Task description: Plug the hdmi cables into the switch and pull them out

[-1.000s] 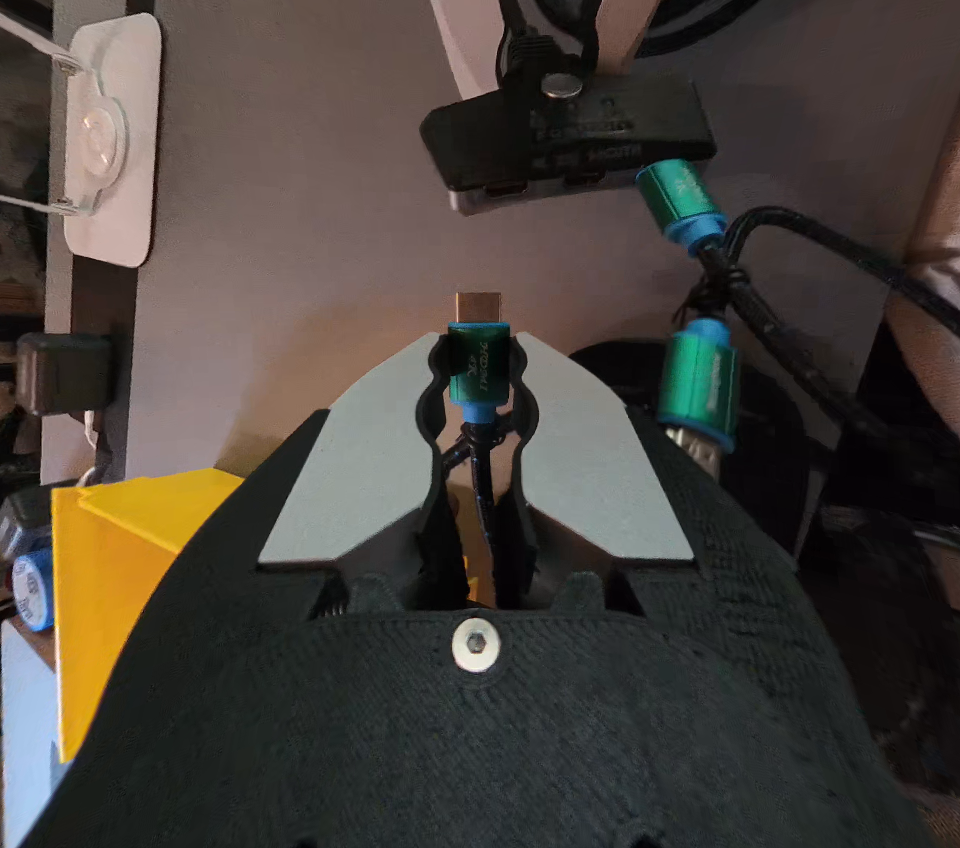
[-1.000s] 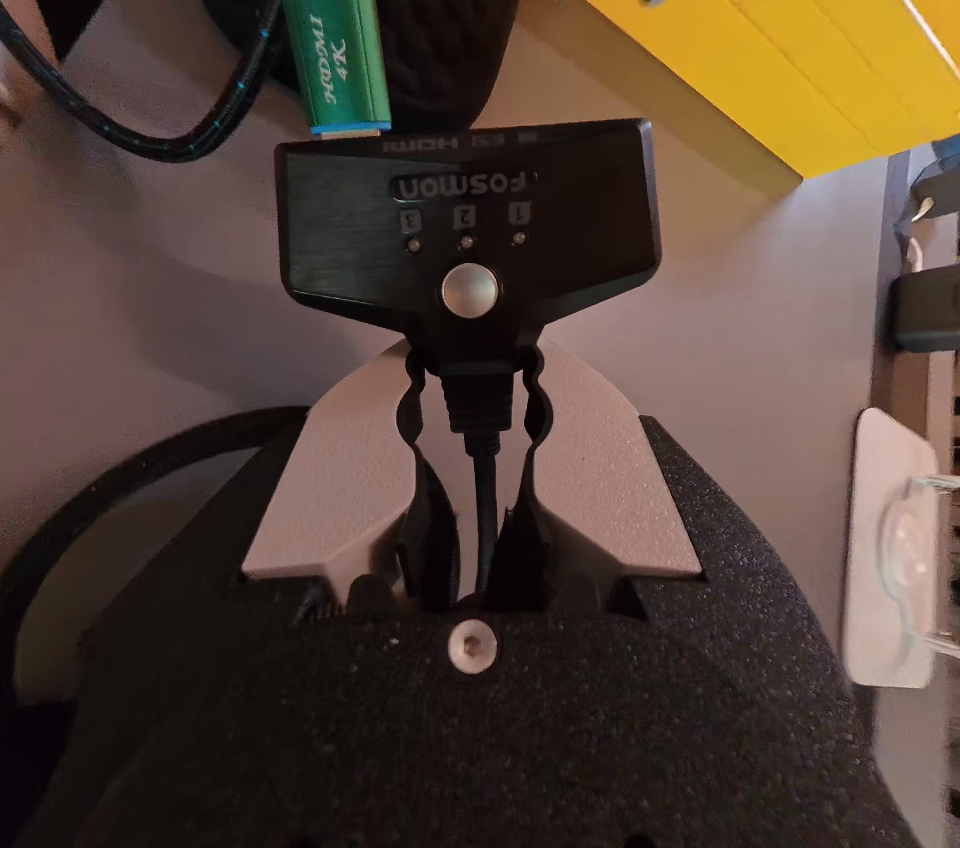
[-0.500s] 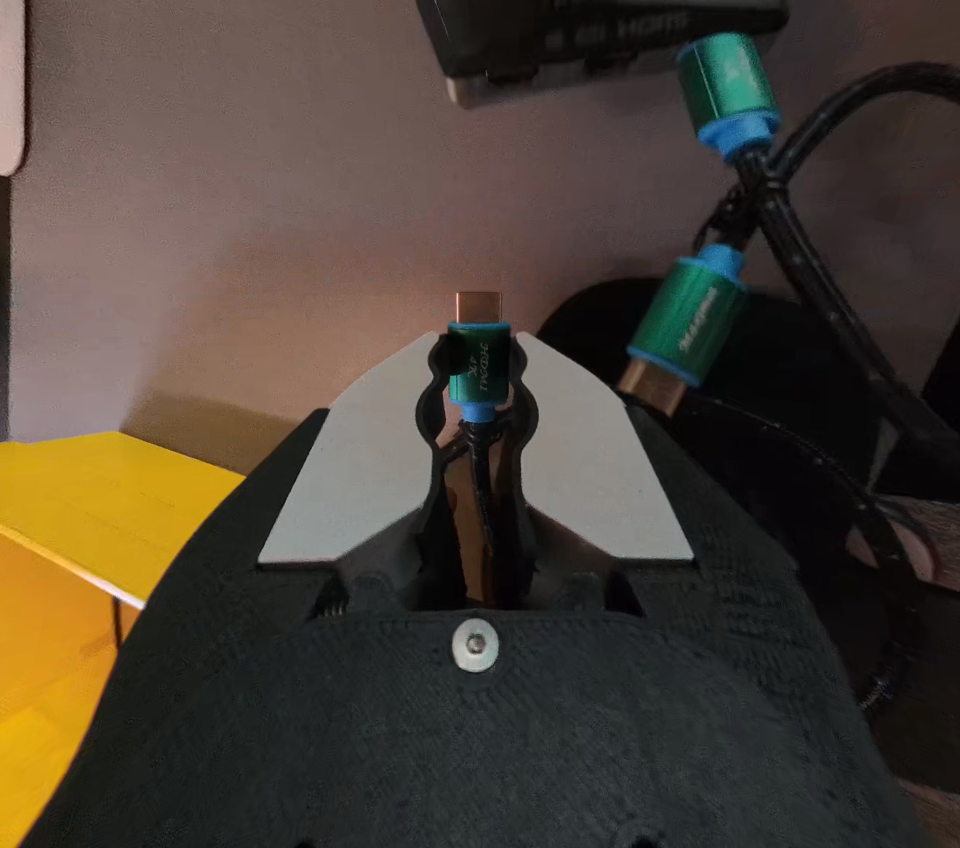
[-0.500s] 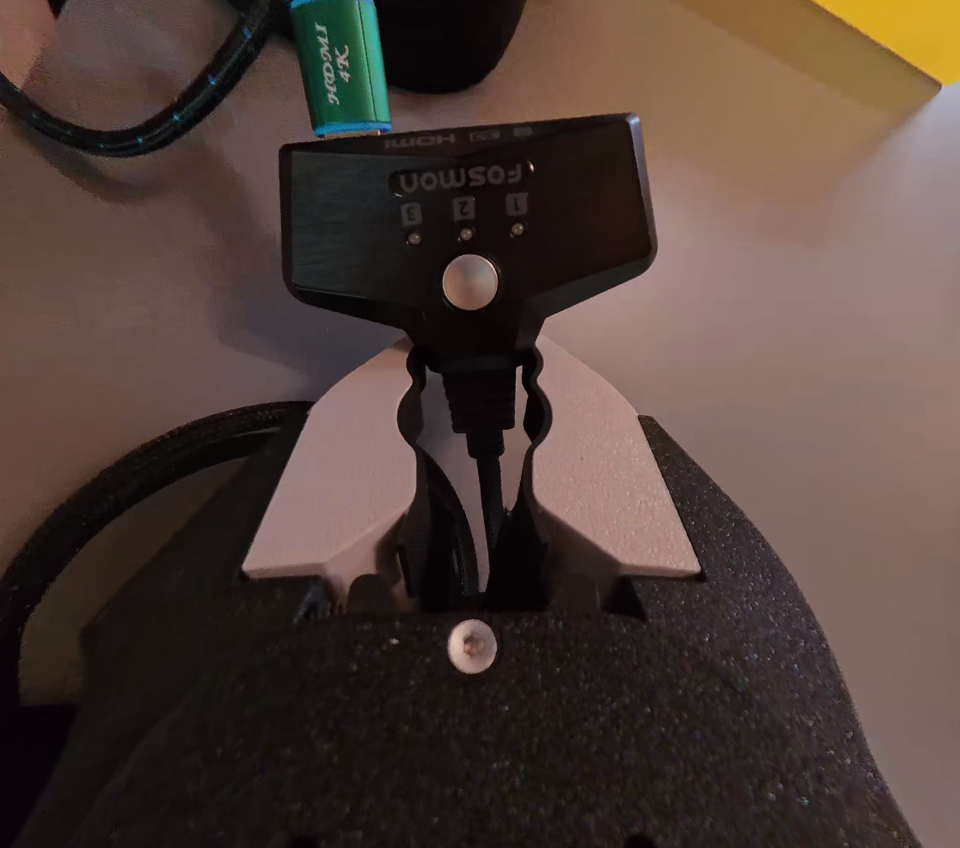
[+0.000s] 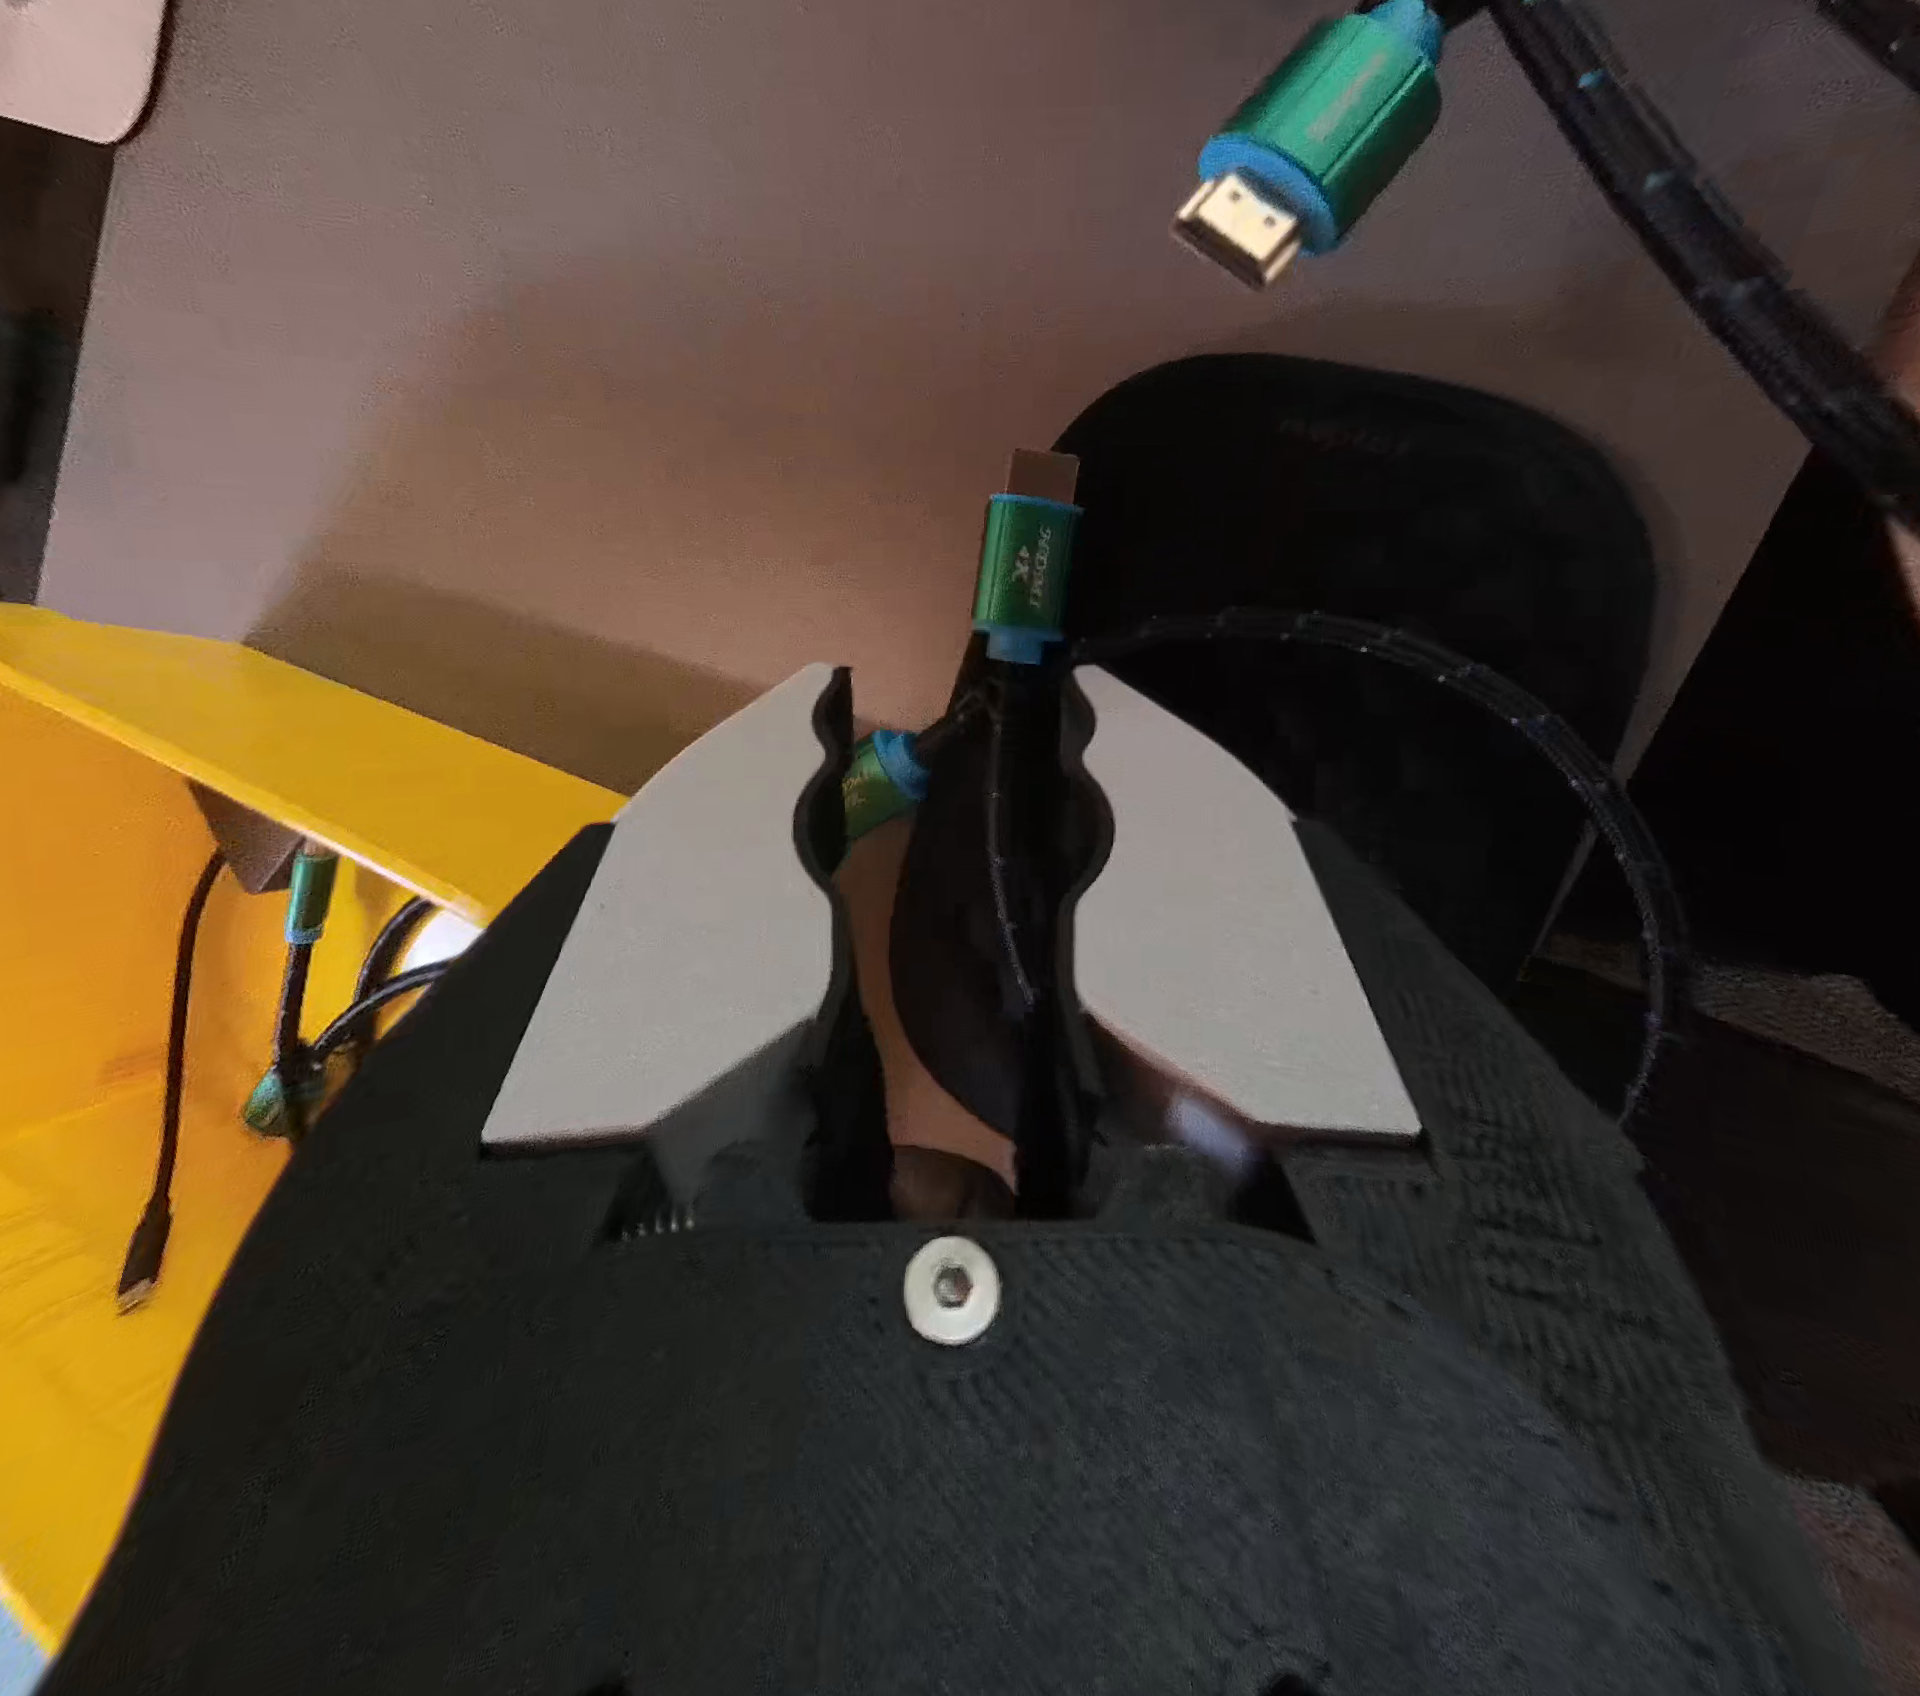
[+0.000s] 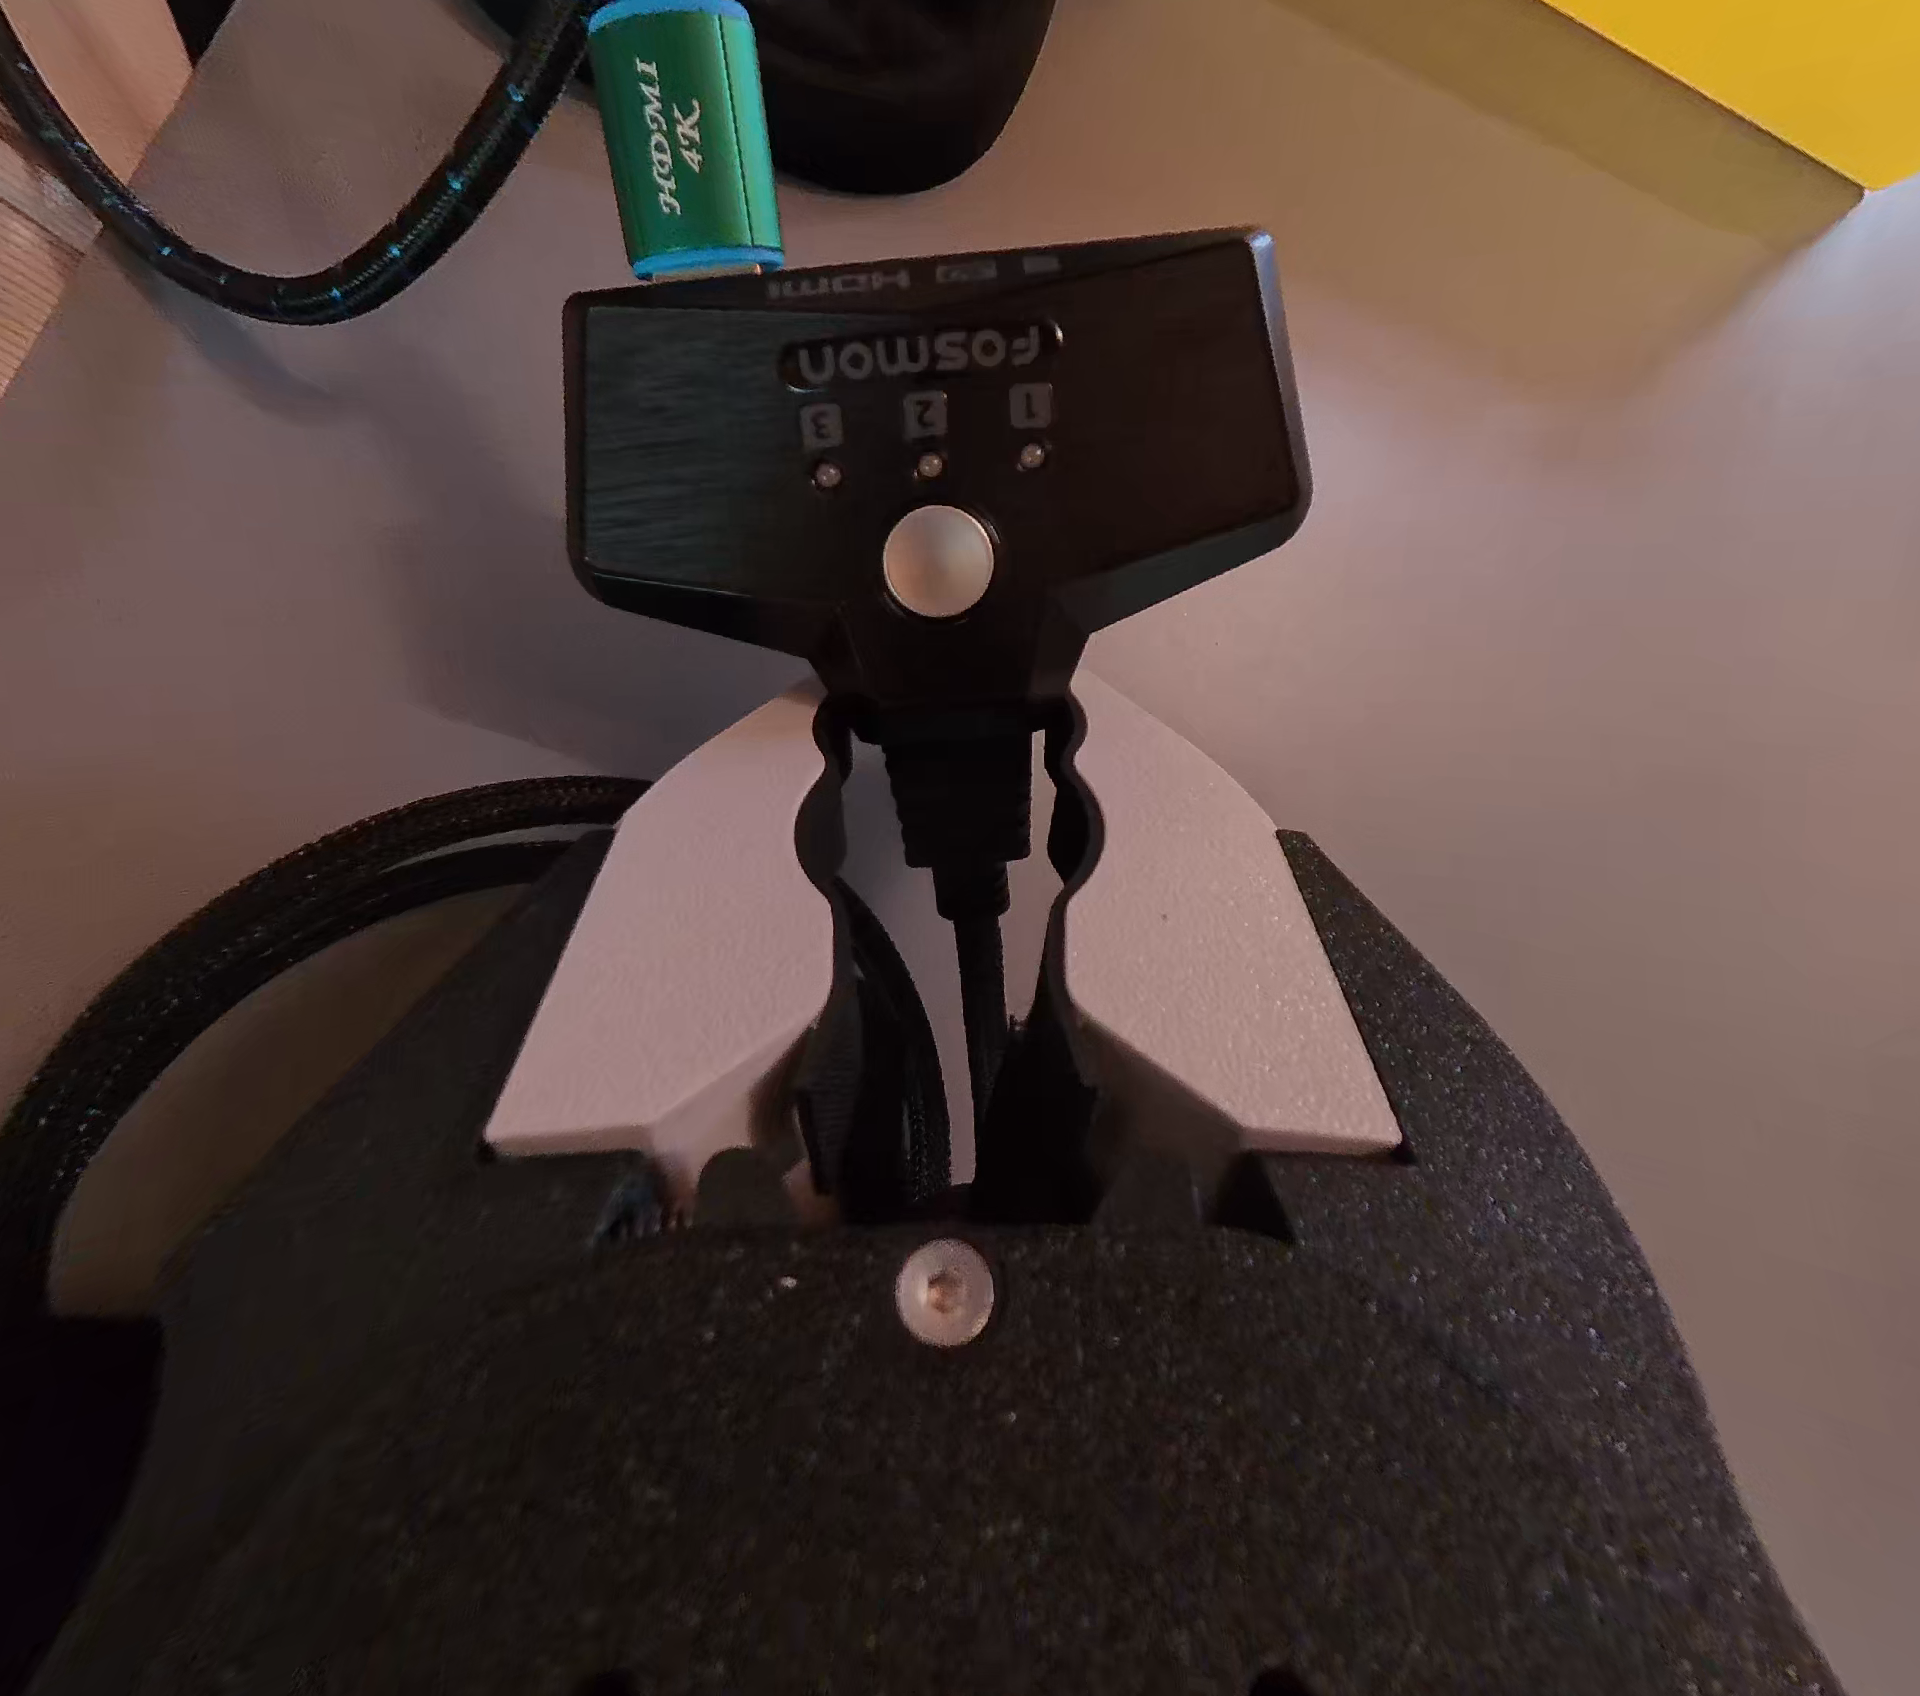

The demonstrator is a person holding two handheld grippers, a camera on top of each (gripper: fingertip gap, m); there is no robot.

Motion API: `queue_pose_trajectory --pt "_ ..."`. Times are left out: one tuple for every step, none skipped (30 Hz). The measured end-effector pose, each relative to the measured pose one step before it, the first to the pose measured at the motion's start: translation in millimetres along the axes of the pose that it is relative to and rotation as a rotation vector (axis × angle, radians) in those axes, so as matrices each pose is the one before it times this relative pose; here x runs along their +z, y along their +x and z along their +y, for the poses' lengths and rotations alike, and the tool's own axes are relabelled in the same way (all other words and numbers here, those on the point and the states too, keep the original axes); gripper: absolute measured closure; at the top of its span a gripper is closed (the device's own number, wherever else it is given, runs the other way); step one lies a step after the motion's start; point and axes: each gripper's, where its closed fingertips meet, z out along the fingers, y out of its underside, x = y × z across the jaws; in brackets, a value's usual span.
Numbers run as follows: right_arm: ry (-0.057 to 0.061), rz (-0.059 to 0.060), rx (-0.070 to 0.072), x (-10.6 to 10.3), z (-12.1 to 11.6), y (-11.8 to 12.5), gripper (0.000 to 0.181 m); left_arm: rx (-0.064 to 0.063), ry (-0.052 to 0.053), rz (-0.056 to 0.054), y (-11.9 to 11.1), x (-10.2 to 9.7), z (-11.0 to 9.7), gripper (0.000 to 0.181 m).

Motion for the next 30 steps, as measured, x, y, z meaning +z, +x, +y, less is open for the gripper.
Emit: queue_pose_trajectory --pt "0.0 -0.0005 0.0002 0.15 -0.15 -0.01 0.144 0.0216 -0.0088 -0.002 2.27 1.74 2.21 0.147" --pt "0.0009 -0.0004 0.0002 -0.01 -0.18 -0.03 0.144 0.0193 -0.0104 0.0071 3.17 3.62 2.03 0.15" --pt "0.0009 0.0004 0.0 -0.01 -0.18 0.08 0.144 0.0208 -0.0096 0.0106 3.26 4.44 1.57 0.15" --pt "0.0006 0.0004 0.0006 -0.09 -0.1 -0.03 0.144 0.0239 -0.0118 0.004 1.68 4.72 1.38 0.15" --pt "-0.0005 0.0004 0.0007 -0.01 0.09 0.13 0.144 0.0301 -0.0209 -0.0012 0.43 4.69 2.41 0.15" --pt "-0.0009 0.0007 0.0012 0.11 0.27 0.08 0.144 0.0365 -0.0294 -0.0056 -0.3 4.99 3.46 0.15" --pt "-0.0009 -0.0004 0.0015 0.08 0.22 0.08 0.144 0.0363 -0.0131 0.0044 1.07 4.2 1.57 0.15" --pt "0.0008 -0.0006 0.0006 0.15 -0.13 0.08 0.144 0.0228 0.0078 0.0155 2.64 2.57 -0.9 0.157" --pt "0.0018 -0.0005 0.0005 0.14 -0.04 0.01 0.144 0.0084 0.0087 0.0027 0.73 2.1 -0.09 0.16" --pt "0.0015 -0.0009 0.0013 0.05 -0.06 -0.08 0.144 0.007 0.0171 -0.0046 0.23 1.53 -0.12 0.161" --pt "0.0015 -0.0019 0.001 0.21 -0.11 -0.22 0.144 0.005 0.0278 -0.0111 -0.01 0.85 -0.44 0.162" --pt "0.0019 -0.0032 0.0008 0.17 -0.23 -0.34 0.144 -0.0072 0.0307 -0.0162 -0.57 -0.18 -0.72 0.163" --pt "0.0018 -0.0019 0.0006 0.32 -0.25 -0.18 0.144 -0.0263 0.0277 -0.0209 -1.52 -1.25 -1.1 0.164" --pt "-0.001 0.0019 -0.0009 0.26 0.03 0.25 0.144 -0.0329 0.0189 -0.0175 -2.12 -2.13 -1.24 0.166" --pt "-0.0018 0.0104 -0.0084 -0.17 -0.15 0.99 0.144 -0.0306 0.0062 -0.0017 -2.22 -3.32 -1.28 0.166" --pt "-0.0004 0.013 -0.014 -0.35 -1.18 0.98 0.144 -0.0349 0.0034 0.0165 -1.71 -4.3 -2.35 0.166" --pt "0.0013 0.013 -0.0158 -0.42 -2.21 0.8 0.144 -0.0365 0.0096 0.0246 -1.52 -5.03 -4.13 0.167" --pt "-0.0004 0.019 -0.0204 -0.33 -2.92 1.16 0.144 -0.0262 0.0071 0.0195 -2.38 -5.32 -4.49 0.167" --pt "-0.0037 0.023 -0.0244 -0.1 -3.58 1.36 0.144 -0.0125 -0.0087 0.0135 -3.66 -4.78 -2.91 0.167" --pt "-0.0077 0.024 -0.0239 0.23 -3.38 1.45 0.144 -0.0019 -0.0175 0.0091 -4.36 -4.09 -2.05 0.167" --pt "-0.0143 0.0243 -0.0288 0.53 -2.52 1.2 0.144 0.0076 -0.0154 0.0064 -4.75 -3.74 -2.58 0.167" --pt "-0.0275 0.0294 -0.0363 0.79 -0.5 1.57 0.145 0.0211 -0.0162 -0.002 -5.62 -4.17 -2.77 0.168" --pt "-0.0403 0.0274 -0.0422 1.07 1.6 1.08 0.146 0.0416 -0.0238 -0.023 -8.21 -5.45 -2.4 0.168" --pt "-0.0319 0.0205 -0.0335 1.28 1.57 0.41 0.146 0.0499 -0.0227 -0.0313 -9.33 -7.49 -3.5 0.168" --pt "-0.0081 0.0084 -0.0016 1.1 -0.29 -0.01 0.146 0.0343 -0.0054 -0.0075 -6.38 -9.37 -6.55 0.168" --pt "0.0097 -0.0114 0.0191 0.88 -1.16 -1.04 0.147 0.0147 0.0101 0.0194 -2.77 -10.46 -9.09 0.168" --pt "0.0119 -0.0101 0.0171 0.45 -0.48 -0.47 0.147 0.0072 0.0133 0.0334 -0.25 -10.36 -10.01 0.168" --pt "0.0032 -0.0046 0.0089 0.43 0.52 0.25 0.147 0.0103 0.0066 0.0297 0.24 -9.37 -9.19 0.168" --pt "-0.0014 -0.0041 0.0059 0.52 0.53 0.03 0.147 0.0085 0.0 0.0137 -0.98 -7.31 -8.19 0.168" --pt "0.0008 -0.001 0.0054 0.6 -0.17 -0.01 0.147 -0.0034 -0.0046 0.0173 0.6 -3.47 -7.48 0.168"
